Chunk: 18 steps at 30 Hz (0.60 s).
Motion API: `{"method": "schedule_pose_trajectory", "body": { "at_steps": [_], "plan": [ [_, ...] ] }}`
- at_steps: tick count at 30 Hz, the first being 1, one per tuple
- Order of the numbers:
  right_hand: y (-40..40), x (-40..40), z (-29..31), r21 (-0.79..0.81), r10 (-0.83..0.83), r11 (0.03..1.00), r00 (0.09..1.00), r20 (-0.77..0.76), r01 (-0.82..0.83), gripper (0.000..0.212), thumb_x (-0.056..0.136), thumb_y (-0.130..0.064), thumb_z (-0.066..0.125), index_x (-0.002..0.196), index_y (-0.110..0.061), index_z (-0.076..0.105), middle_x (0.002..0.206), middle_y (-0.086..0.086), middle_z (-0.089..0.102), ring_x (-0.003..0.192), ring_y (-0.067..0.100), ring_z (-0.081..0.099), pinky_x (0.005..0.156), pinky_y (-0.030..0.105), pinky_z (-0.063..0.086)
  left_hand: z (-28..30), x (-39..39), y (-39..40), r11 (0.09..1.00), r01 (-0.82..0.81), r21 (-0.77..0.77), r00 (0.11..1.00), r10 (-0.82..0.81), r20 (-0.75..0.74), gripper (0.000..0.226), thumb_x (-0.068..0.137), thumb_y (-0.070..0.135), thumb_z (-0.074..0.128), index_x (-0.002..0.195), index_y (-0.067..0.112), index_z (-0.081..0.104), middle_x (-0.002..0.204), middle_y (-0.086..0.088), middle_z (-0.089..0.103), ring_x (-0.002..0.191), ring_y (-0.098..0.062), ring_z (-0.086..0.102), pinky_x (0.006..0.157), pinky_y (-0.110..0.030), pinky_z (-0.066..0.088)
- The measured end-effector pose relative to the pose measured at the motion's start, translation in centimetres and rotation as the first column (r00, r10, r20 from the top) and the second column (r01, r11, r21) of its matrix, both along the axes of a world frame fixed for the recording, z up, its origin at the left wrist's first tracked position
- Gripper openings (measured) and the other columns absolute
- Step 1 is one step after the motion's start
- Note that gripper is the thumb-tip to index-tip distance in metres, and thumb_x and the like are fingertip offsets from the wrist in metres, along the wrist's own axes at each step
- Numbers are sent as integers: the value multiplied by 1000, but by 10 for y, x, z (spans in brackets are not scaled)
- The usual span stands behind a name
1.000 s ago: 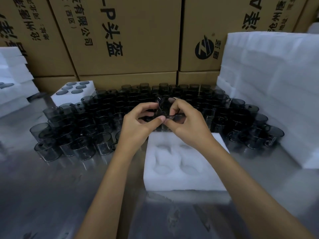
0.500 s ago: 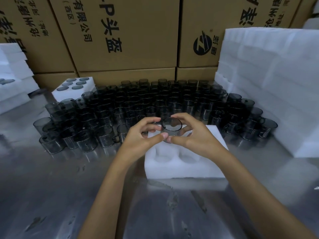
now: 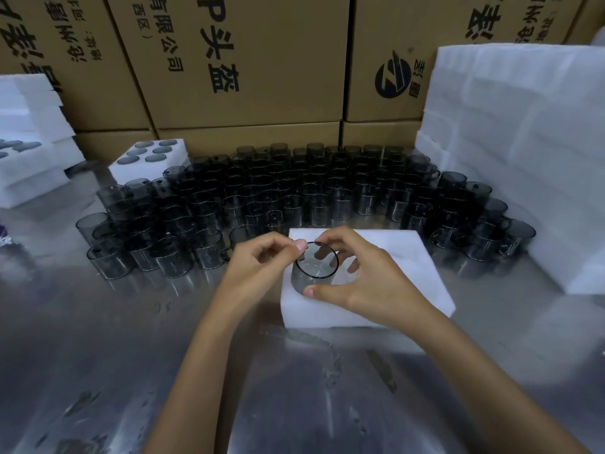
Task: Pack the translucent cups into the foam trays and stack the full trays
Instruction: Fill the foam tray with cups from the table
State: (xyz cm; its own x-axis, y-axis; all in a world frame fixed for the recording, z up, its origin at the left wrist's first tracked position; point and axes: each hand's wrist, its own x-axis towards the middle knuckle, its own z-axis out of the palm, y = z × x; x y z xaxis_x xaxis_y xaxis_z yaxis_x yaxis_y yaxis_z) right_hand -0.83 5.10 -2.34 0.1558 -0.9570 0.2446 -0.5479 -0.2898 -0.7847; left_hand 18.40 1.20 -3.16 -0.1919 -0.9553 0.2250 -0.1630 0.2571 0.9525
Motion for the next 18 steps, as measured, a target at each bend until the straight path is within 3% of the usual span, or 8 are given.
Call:
{"method": "schedule_pose_trajectory", "body": {
  "at_steps": [2,6,9,12,14,18],
  "plan": [
    [1,-1,-2,1,-3,1000,1000,-27,3,62,60,-59,80,112,-48,48,114,-24,59,109,-2,51,82,22,41,-2,-2,2,1000,-26,15,1000,26,-11,15,87,37,73,83,23,77,90,0,71,90,-24,64,83,-31,46],
    [3,-3,-5,23,-11,1000,993,-114,14,65,62,-59,82,116,-51,47,119,-20,54,106,-9,46,81,18,38,-6,-5,5,995,-95,-6,995,95,15,8,85,22,75,79,18,78,97,5,66,92,-5,61,87,-23,41],
    [7,-4,-3,-4,-16,1000,981,-193,16,71,66,-63,79,127,-49,46,127,-20,52,114,-8,43,93,19,39,-5,-6,9,990,-137,-43,990,138,35,8,85,21,76,80,14,77,100,4,65,97,-8,61,88,-24,41],
    [17,-5,-3,-172,-39,985,918,-396,-32,86,77,-76,59,150,-39,33,150,-24,38,137,-6,27,108,14,21,-5,-7,18,933,-227,-278,966,253,60,9,90,23,70,85,16,73,98,7,66,96,-9,62,85,-25,46],
    [25,-8,-4,-236,-31,966,863,-504,-103,84,86,-77,44,156,-36,24,160,-23,25,147,-7,10,110,13,10,-9,-5,30,856,-182,-484,953,274,126,16,97,22,61,98,15,75,106,11,69,105,-10,64,90,-23,48],
    [29,-18,-8,-252,-26,954,790,-613,-164,76,93,-72,34,157,-33,24,163,-22,15,150,-5,-5,115,16,0,-24,4,46,823,26,-567,942,169,290,36,102,27,46,126,11,67,134,4,63,132,-7,52,110,-24,40]
  ]
}}
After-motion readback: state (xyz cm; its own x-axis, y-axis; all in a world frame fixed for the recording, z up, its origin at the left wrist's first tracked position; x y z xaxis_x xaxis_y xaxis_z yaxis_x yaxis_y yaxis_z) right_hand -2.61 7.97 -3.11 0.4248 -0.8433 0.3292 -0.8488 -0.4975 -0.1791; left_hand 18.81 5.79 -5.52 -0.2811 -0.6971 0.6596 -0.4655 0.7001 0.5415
